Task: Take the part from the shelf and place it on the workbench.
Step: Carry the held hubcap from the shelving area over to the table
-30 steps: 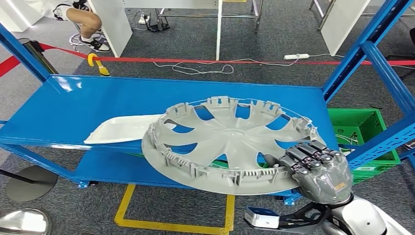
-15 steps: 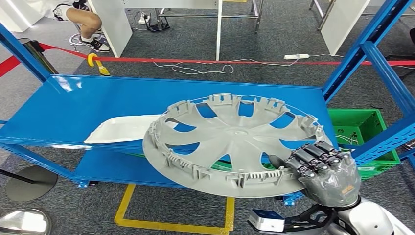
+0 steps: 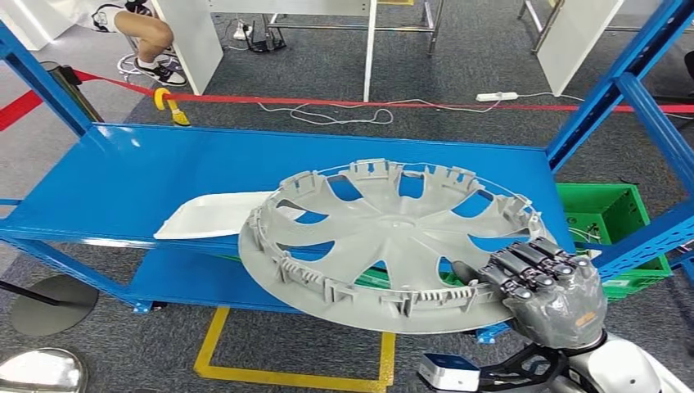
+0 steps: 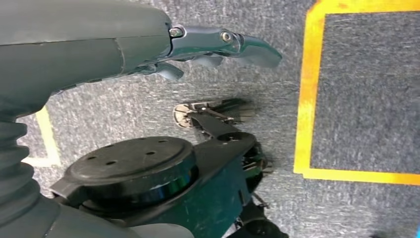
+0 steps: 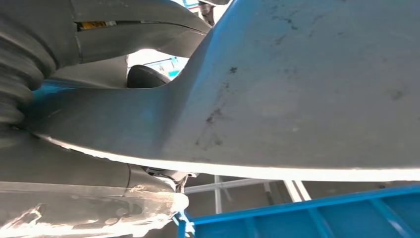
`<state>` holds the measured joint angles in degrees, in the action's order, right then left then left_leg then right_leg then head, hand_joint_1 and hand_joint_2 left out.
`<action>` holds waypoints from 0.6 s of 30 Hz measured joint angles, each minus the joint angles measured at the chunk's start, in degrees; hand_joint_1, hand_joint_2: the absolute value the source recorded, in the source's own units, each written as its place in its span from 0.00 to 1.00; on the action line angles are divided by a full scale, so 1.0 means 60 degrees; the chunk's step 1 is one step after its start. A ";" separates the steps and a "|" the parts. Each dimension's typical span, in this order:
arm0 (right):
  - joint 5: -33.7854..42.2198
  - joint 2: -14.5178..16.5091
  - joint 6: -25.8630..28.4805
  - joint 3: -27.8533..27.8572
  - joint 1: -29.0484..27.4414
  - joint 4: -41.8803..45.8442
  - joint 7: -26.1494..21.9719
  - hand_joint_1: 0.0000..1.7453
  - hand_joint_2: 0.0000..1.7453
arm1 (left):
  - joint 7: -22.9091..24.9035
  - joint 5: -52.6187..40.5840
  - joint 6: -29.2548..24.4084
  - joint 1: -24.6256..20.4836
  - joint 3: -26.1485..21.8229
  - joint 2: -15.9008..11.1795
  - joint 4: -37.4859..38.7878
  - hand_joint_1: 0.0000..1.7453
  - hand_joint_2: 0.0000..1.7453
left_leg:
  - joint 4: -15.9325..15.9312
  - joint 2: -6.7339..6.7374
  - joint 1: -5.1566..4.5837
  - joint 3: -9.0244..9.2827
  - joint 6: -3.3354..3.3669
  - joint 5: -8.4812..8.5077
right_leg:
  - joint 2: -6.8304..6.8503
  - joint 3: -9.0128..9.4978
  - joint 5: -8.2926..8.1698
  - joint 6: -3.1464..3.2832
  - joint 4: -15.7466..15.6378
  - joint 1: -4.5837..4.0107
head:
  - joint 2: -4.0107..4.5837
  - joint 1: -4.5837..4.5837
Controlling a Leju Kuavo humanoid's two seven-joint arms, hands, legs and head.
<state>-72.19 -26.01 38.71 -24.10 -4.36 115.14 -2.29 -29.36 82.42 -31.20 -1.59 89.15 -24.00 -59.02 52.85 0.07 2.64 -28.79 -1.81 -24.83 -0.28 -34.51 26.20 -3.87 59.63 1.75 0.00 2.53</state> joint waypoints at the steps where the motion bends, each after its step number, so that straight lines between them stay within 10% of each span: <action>1: 0.0003 0.0000 0.0013 0.0005 -0.0003 0.0004 -0.0001 1.00 1.00 | 0.0001 -0.0003 0.0001 -0.0007 0.0000 0.0025 0.0022 0.00 1.00 | -0.0018 0.0008 0.0012 0.0010 0.0012 0.0010 | 0.0003 -0.0285 0.0301 -0.0028 0.0591 0.0007 | 0.0000 0.0017; 4: 0.0007 0.0000 0.0043 0.0017 -0.0029 0.0002 -0.0001 1.00 1.00 | 0.0004 -0.0003 0.0001 -0.0011 0.0002 0.0095 0.0083 0.00 1.00 | -0.0011 0.0009 0.0048 0.0030 -0.0008 -0.0018 | 0.0004 -0.1073 0.0774 -0.0145 0.2174 0.0030 | 0.0000 0.0031; 9: 0.0012 0.0005 0.0052 0.0034 -0.0051 0.0000 -0.0002 1.00 1.00 | 0.0005 -0.0006 0.0001 -0.0010 0.0008 0.0151 0.0164 0.00 1.00 | 0.0087 -0.0056 0.0261 0.0181 -0.0405 -0.0210 | 0.0003 0.0094 -0.0367 -0.0381 -0.0028 0.0128 | -0.0001 0.0095; 14: 0.0047 0.0011 0.0066 0.0056 -0.0056 0.0017 0.0027 1.00 1.00 | 0.0055 -0.0115 -0.0014 -0.0033 0.0013 0.0215 0.0248 0.00 1.00 | 0.0188 -0.0055 0.0323 0.0144 -0.0643 -0.0187 | -0.0066 0.0235 -0.0351 0.0204 -0.0325 -0.0027 | -0.0007 -0.0010; 18: 0.0114 0.0015 0.0066 0.0062 -0.0032 0.0027 0.0060 1.00 1.00 | 0.0194 -0.0251 -0.0017 -0.0060 0.0013 0.0256 0.0360 0.00 1.00 | 0.2528 -0.0022 0.0114 -0.0951 -0.0444 -0.1501 | -0.0027 0.0060 -0.0461 0.0580 -0.0393 -0.0112 | -0.0006 -0.0056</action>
<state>-71.51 -25.92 39.10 -23.73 -4.55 115.30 -1.93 -28.19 80.91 -31.30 -1.95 89.23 -22.47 -56.86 68.02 -0.07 3.32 -34.50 -4.48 -33.84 -0.45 -34.16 23.43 -0.40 57.28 1.07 -0.04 2.19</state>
